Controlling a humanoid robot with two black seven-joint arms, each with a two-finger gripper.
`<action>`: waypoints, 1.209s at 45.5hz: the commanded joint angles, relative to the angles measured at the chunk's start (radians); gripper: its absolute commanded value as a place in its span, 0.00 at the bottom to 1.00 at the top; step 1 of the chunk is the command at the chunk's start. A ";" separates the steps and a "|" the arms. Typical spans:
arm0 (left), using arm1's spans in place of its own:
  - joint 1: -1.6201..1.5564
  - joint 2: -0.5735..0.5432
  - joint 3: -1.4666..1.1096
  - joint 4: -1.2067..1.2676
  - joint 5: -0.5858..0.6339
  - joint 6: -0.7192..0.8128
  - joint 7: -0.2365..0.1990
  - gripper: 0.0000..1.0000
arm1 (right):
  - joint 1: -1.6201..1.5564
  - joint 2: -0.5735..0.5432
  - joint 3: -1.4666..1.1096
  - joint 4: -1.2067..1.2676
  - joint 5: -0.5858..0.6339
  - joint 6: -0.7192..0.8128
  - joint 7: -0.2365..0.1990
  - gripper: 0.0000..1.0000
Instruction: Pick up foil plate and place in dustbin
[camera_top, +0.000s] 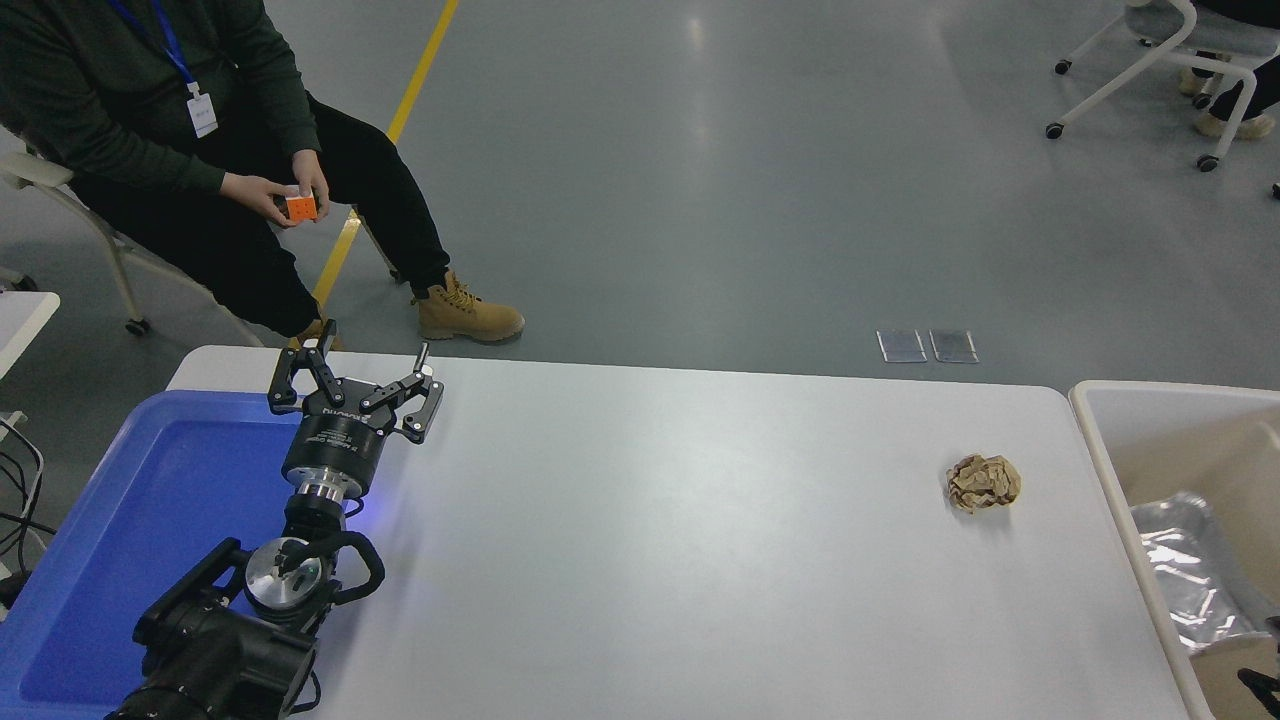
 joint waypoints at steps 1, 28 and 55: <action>0.000 0.000 0.000 0.000 -0.001 0.000 0.000 0.99 | 0.021 -0.084 -0.008 0.117 -0.003 0.001 0.001 1.00; 0.000 0.000 0.000 0.000 0.001 0.000 0.000 0.99 | 0.538 -0.593 -0.467 0.732 -0.052 0.016 0.007 1.00; 0.000 0.000 0.000 0.000 0.001 0.000 0.000 0.99 | 1.293 -0.647 -1.160 1.056 -0.062 0.154 0.012 1.00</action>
